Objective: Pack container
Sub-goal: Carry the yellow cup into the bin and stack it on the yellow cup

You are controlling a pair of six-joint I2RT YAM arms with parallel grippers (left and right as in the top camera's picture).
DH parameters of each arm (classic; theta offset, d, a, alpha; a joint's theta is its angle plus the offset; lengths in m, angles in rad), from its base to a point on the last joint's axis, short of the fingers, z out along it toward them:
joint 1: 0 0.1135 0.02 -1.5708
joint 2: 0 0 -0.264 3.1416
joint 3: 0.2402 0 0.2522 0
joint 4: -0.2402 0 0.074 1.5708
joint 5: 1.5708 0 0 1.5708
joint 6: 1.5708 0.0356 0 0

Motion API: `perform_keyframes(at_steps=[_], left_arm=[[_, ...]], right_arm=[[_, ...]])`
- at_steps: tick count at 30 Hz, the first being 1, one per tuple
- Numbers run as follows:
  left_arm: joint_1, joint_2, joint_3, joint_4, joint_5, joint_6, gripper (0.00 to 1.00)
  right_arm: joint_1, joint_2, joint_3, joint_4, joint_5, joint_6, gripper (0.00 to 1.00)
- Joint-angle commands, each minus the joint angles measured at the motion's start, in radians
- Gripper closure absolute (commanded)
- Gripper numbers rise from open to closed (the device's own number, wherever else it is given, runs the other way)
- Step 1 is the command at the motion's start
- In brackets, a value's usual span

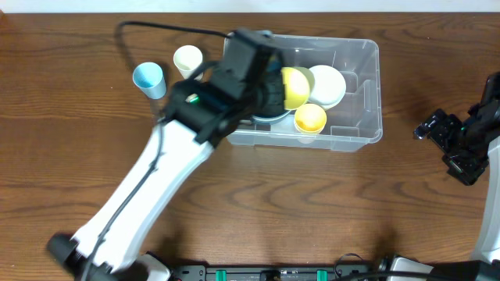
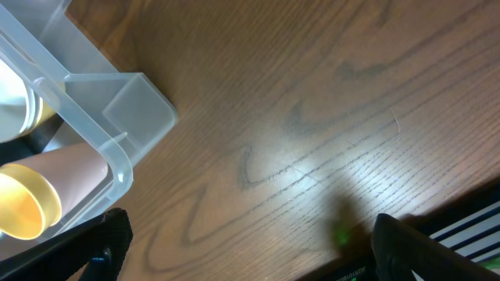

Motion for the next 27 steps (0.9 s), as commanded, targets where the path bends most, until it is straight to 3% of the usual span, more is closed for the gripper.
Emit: perform_keyframes(at_steps=[1, 9, 27], left_arm=[[-0.015, 0.068, 0.029, 0.017, -0.019, 0.003, 0.94], [-0.018, 0.182, 0.029, 0.027, -0.019, 0.003, 0.94], [-0.044, 0.264, 0.022, 0.001, -0.018, 0.003, 0.94]], right_arm=[[-0.005, -0.011, 0.0, -0.001, -0.001, 0.01, 0.01], [-0.005, -0.011, 0.0, -0.001, -0.001, 0.011, 0.01], [-0.005, -0.011, 0.0, -0.001, -0.001, 0.011, 0.01]])
